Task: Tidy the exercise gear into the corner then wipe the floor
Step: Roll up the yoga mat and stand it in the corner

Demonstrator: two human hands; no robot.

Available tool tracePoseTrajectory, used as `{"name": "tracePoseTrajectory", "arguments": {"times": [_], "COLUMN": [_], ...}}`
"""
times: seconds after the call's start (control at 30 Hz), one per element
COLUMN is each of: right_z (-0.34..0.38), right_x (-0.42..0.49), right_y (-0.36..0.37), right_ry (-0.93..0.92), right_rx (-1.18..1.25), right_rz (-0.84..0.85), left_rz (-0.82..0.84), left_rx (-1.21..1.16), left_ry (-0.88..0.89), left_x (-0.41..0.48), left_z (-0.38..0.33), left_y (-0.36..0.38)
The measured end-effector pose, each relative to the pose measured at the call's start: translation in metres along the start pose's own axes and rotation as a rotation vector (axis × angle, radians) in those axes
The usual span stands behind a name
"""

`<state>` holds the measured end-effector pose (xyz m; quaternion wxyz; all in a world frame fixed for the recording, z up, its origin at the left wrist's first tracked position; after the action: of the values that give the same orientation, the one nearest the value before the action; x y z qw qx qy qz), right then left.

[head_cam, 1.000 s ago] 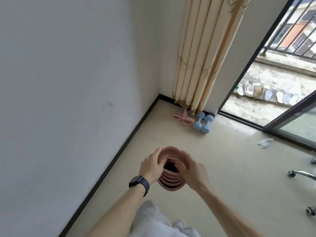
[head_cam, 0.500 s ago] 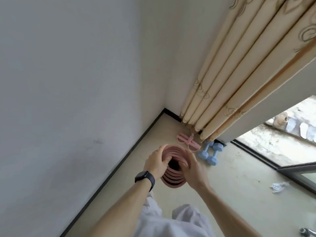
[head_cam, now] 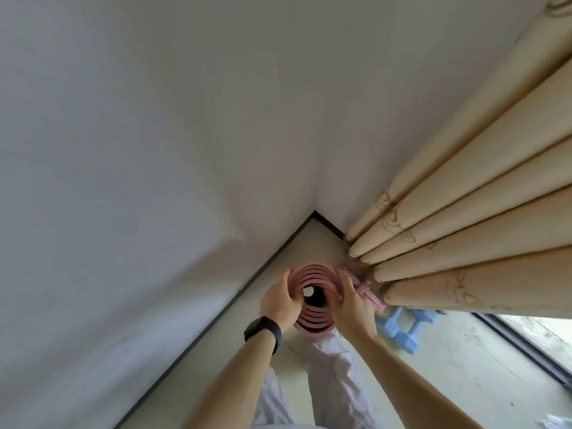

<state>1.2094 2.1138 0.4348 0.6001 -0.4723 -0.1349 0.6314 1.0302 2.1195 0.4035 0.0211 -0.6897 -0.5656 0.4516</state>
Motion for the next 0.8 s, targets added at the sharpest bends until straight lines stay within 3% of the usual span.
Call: {"name": "tracePoseTrajectory", "arguments": {"times": [0.3,0.57,0.67,0.8], "right_z": [-0.008,-0.015,-0.021,-0.028], "right_x": [0.159,0.250,0.283,0.322], "right_y": [0.017,0.018,0.021,0.031], "right_ry": [-0.038,-0.012,-0.005,0.037], "right_rx": [0.000,-0.031,-0.037,-0.078], "right_rz": [0.060,-0.045,-0.120,-0.097], "left_rz": [-0.054,-0.054,-0.123,-0.293], "left_rx": [0.069,0.182,0.243,0.457], "left_ry": [-0.001,0.131,0.191,0.331], "left_x": [0.137,0.242,0.271,0.295], "left_z": [-0.046,-0.079,-0.092,-0.105], "left_y": [0.007,0.014,0.009,0.013]}}
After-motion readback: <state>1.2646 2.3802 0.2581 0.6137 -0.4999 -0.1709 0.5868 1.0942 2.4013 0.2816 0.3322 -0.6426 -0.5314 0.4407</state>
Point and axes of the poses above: each hand's wrist, its own x-axis towards the middle knuckle, its own y-axis out of the palm, z = x × y, the point moved 8 cm from there along x, towards the middle knuckle, and after that the axes turned 1 degree about y, right-handed, at the moved point
